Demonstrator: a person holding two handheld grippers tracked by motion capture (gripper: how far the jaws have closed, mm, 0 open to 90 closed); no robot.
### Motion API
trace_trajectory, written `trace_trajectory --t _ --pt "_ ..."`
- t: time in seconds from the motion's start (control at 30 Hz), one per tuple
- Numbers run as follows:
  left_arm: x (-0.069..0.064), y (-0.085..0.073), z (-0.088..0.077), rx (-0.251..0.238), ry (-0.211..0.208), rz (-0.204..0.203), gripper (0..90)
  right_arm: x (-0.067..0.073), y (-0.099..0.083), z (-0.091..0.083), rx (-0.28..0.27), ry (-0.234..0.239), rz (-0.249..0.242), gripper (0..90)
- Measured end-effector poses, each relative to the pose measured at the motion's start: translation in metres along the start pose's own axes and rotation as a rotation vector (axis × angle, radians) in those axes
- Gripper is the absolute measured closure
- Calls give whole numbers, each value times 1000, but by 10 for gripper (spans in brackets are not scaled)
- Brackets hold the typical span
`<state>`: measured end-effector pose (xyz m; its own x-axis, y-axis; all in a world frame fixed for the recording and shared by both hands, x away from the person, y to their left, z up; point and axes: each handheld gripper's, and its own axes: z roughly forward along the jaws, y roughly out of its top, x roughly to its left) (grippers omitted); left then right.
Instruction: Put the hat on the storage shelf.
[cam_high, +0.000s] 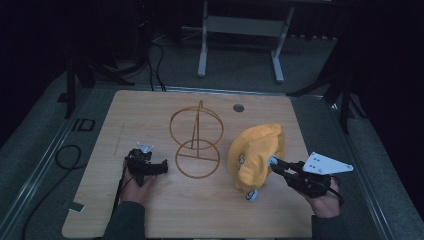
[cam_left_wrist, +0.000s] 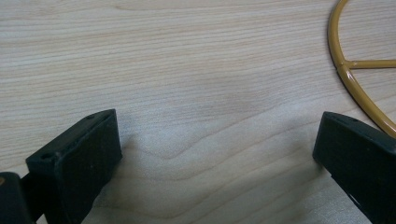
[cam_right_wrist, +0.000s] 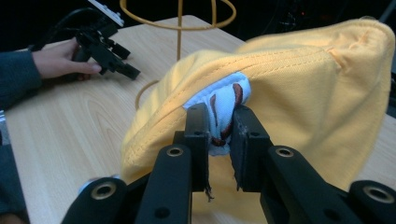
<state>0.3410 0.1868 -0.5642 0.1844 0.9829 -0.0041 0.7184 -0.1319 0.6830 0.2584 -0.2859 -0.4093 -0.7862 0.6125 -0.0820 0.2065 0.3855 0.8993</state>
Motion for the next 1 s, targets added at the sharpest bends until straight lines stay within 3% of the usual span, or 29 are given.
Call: trace_trajectory --t 0.2,0.33,0.53,0.73,0.93,1.0 --pt "0 0 0 0 0 0 9 6 10 -9 -29 16 -3 784" --pt "0 0 0 1 0 0 9 6 14 -14 -51 56 26 783" --pt "0 0 0 0 0 0 9 -3 7 4 29 74 86 782" --pt "0 0 0 0 0 1 9 -25 -6 22 81 18 204 768" --pt "0 0 0 0 0 1 9 -42 -10 36 176 -86 227 718" --pt "0 0 0 0 0 0 9 -46 -10 38 183 -89 235 694"
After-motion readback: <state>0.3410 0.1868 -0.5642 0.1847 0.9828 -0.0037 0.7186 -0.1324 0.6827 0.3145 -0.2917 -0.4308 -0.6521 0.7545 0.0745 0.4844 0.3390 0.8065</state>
